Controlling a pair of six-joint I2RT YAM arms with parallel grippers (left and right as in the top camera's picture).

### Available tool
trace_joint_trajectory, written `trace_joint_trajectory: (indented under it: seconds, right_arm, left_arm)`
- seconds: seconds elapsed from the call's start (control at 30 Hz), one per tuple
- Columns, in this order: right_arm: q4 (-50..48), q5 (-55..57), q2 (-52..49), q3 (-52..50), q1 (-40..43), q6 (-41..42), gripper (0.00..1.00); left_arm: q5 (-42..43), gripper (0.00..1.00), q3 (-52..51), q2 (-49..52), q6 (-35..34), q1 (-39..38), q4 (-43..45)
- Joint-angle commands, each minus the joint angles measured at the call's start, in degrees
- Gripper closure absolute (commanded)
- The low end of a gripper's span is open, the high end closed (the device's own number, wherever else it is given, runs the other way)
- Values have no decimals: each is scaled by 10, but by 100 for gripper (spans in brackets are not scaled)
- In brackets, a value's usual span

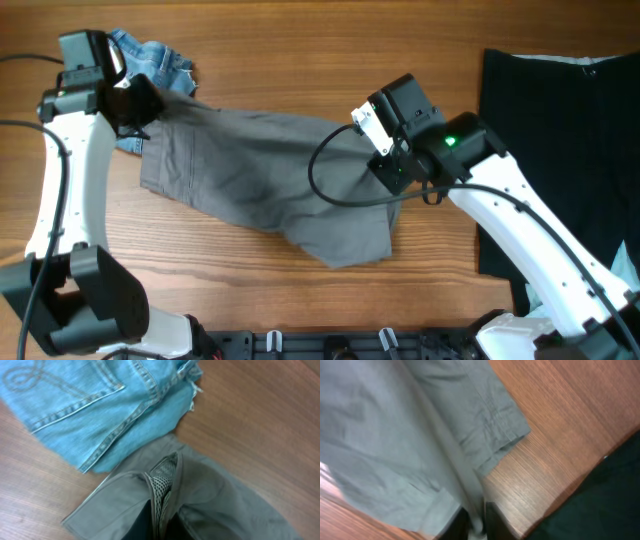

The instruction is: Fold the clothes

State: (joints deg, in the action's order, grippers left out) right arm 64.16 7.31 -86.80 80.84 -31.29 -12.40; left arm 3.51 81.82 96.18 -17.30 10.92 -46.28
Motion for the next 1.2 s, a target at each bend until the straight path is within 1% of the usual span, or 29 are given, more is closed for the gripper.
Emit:
trace_joint_trajectory:
  seconds: [0.0, 0.03, 0.07, 0.1, 0.17, 0.23, 0.27, 0.37, 0.43, 0.5, 0.53, 0.6, 0.63, 0.7, 0.8, 0.83, 0.9, 0.93, 0.97, 1.0, 1.1, 1.13, 1.17]
  right_arm:
    - [-16, 13, -34, 2, 20, -11, 39]
    - [-23, 28, -43, 2, 28, -9, 26]
    - [-25, 35, -49, 2, 34, -4, 17]
    - [-26, 35, -57, 2, 46, 13, 13]
    - [-24, 19, -63, 2, 66, 44, 12]
    - [-16, -39, -65, 2, 95, 72, 12]
    - [-14, -63, -65, 2, 104, 81, 10]
    - [-7, -143, -66, 0, 134, 126, 10]
    - [-14, -170, -66, -9, 141, 154, 10]
    - [-33, -190, -67, -28, 141, 171, 26]
    - [-47, -201, -68, -42, 141, 170, 32]
    - [-96, -225, -75, -83, 141, 178, 31]
    - [-115, -226, -80, -99, 141, 194, 31]
    - [-153, -224, -91, -126, 141, 228, 37]
    - [-217, -238, -123, -155, 141, 298, 37]
    - [-231, -245, -130, -158, 141, 304, 37]
    - [-267, -265, -155, -162, 141, 316, 36]
    - [-281, -274, -169, -162, 141, 326, 27]
    - [-294, -284, -182, -162, 141, 334, 14]
    - [-304, -287, -196, -162, 141, 337, 11]
    - [-316, -261, -238, -162, 142, 383, 7]
    - [-317, -252, -246, -162, 143, 386, 11]
    - [-318, -241, -257, -162, 146, 387, 29]
  left_arm:
    - [-17, 38, 7, 14, -11, -14, 21]
    - [-18, 15, 7, 14, -11, -16, 23]
    - [-21, 0, 7, 13, -10, -16, 23]
    - [-22, 0, 7, 13, 1, -14, 21]
    - [-26, 0, 7, 10, 17, -7, 5]
    - [-26, 0, 7, 8, 21, 5, -25]
    - [-26, 0, 7, 8, 21, 9, -37]
    - [-26, 0, 7, 7, 21, 23, -84]
    - [-25, 0, 7, 7, 21, 27, -112]
    - [-25, 0, 7, 7, 23, 27, -132]
    - [-24, 0, 7, 7, 30, 27, -139]
    - [-3, 0, 7, 7, 52, 27, -156]
    - [1, 0, 7, 7, 52, 27, -162]
    - [5, 0, 7, 4, 52, 27, -173]
    - [5, 0, 7, -6, 52, 27, -187]
    - [5, 0, 7, -10, 52, 27, -190]
    - [5, 0, 7, -21, 52, 27, -194]
    - [5, 0, 7, -28, 52, 27, -196]
    - [5, 0, 7, -35, 52, 27, -198]
    - [5, 0, 7, -42, 52, 27, -200]
    - [5, 0, 7, -62, 57, 27, -203]
    - [5, 0, 7, -67, 63, 27, -203]
    - [5, 0, 7, -73, 66, 27, -203]
